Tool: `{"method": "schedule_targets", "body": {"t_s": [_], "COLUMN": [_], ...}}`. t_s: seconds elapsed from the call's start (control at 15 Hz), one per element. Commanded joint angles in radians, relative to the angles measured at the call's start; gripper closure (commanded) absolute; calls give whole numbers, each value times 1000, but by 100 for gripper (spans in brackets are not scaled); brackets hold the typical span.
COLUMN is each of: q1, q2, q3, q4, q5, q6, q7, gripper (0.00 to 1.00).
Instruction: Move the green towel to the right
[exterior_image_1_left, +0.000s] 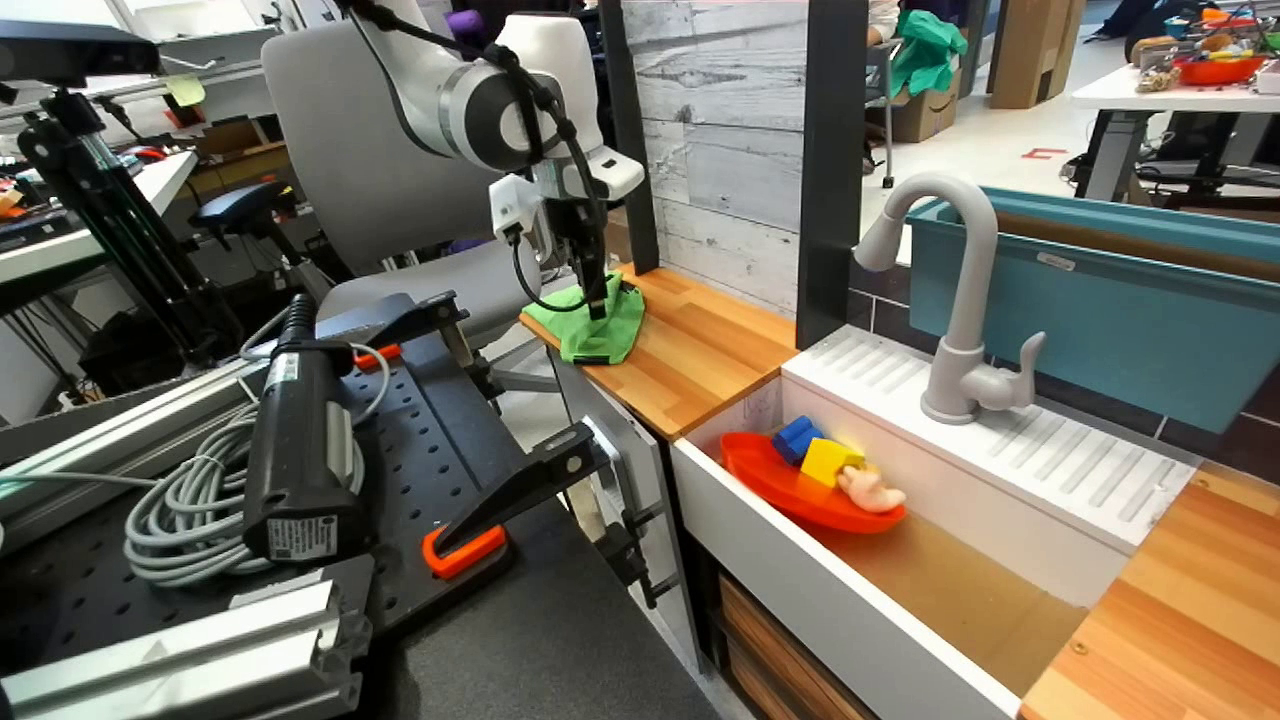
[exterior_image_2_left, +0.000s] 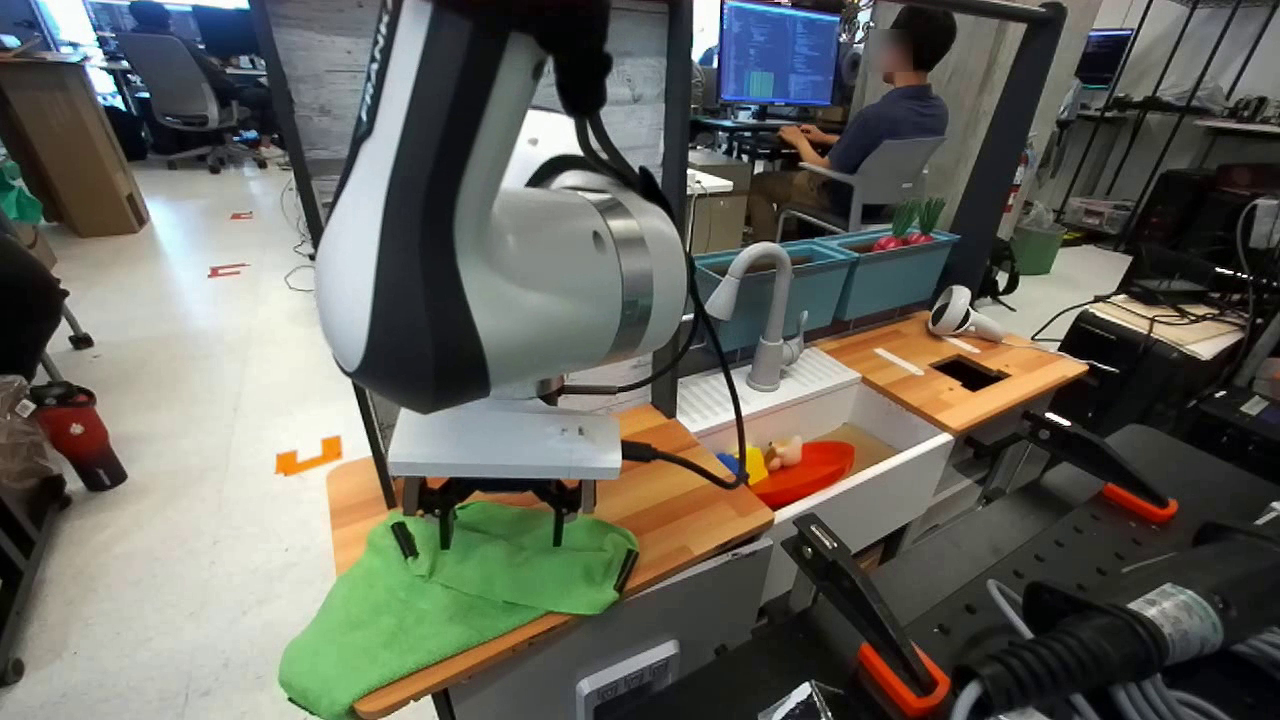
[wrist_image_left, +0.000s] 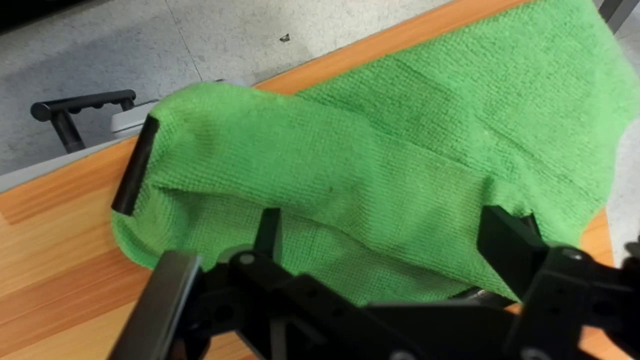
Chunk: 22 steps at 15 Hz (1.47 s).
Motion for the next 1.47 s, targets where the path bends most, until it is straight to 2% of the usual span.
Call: {"method": "schedule_targets", "body": {"t_s": [0.0,0.73,1.4], "q1": [36,31,-3], "q2": [64,149,148], "q3": [-39,-73,-107], "q4": [87,195,212], "q5": [1,-2,0], "q6": [1,-26,-49], "q7": [31,51,80], "gripper": [0,0,0]}}
